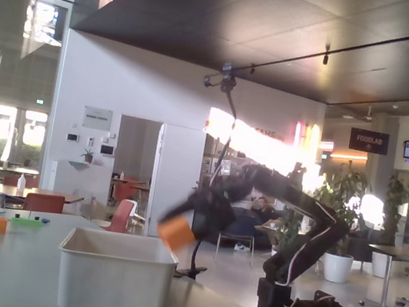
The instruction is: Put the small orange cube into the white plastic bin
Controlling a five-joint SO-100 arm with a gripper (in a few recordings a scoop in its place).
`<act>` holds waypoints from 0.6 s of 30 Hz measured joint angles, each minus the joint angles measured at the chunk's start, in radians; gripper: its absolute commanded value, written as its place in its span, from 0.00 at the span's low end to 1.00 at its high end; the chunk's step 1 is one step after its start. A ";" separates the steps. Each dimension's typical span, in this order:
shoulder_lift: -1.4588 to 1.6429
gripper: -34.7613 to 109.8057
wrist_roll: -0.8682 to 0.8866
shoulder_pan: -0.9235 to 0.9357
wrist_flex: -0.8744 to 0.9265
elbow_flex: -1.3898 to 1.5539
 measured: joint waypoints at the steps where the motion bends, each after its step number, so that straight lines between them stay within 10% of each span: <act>1: -0.002 0.38 -0.009 0.040 -0.002 -0.046; 18: -0.690 0.39 -0.044 0.511 -0.044 -0.526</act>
